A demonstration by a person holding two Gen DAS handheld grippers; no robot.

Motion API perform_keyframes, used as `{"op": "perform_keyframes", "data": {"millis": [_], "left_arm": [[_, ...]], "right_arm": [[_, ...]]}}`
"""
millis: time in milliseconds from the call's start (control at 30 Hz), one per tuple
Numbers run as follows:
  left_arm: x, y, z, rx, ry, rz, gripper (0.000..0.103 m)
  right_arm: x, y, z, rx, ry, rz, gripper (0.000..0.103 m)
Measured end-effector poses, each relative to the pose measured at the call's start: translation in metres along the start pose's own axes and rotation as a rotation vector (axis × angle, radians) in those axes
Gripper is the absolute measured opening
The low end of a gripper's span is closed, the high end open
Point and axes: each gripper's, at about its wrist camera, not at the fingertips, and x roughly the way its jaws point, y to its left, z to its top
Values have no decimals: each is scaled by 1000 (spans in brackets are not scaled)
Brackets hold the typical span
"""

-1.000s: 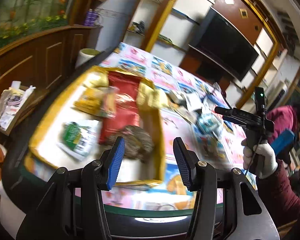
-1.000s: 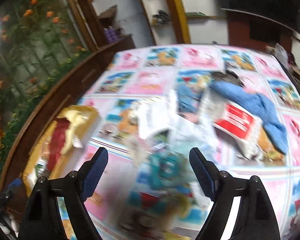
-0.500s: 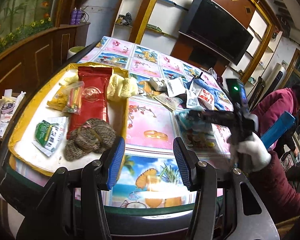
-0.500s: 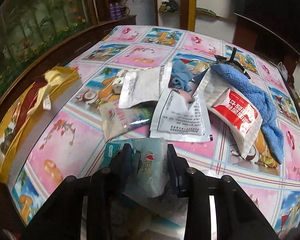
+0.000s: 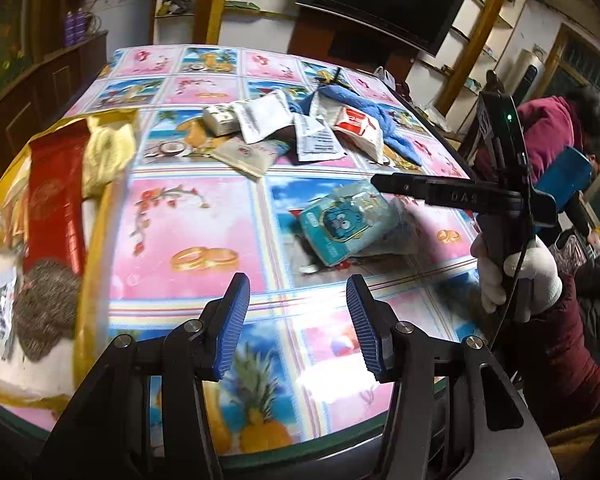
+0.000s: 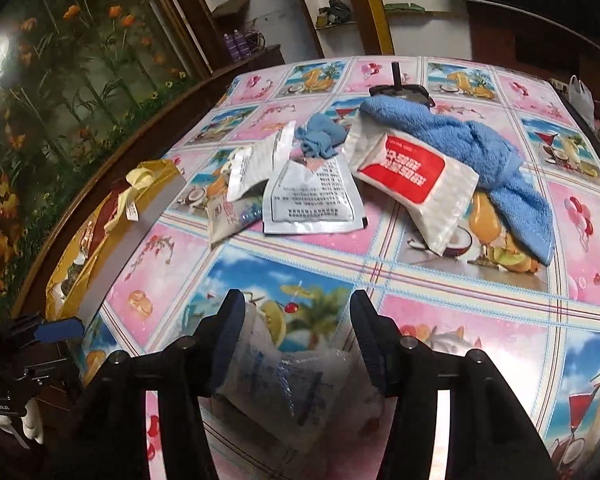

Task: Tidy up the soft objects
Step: 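Move the left tool toward the blue cartoon packet while the right tool reaches the white sachets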

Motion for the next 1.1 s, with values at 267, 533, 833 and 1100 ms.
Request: {"op": "perform_keyframes", "data": {"millis": [267,533,833,1100], "left_arm": [[14,9,5,-93,-1,-18,50],[1,33,-8,-121,6,27,50],[18,-8,-2,225,1,60,50],[74,-21,12,361,96,58,60]], "right_arm": [[-1,24,-2,-7,5,163,55],[33,77,0,-15,141,441,56],[-7,25,4,22,6,164,56],[26,-1,6,65,133,163,56]]}}
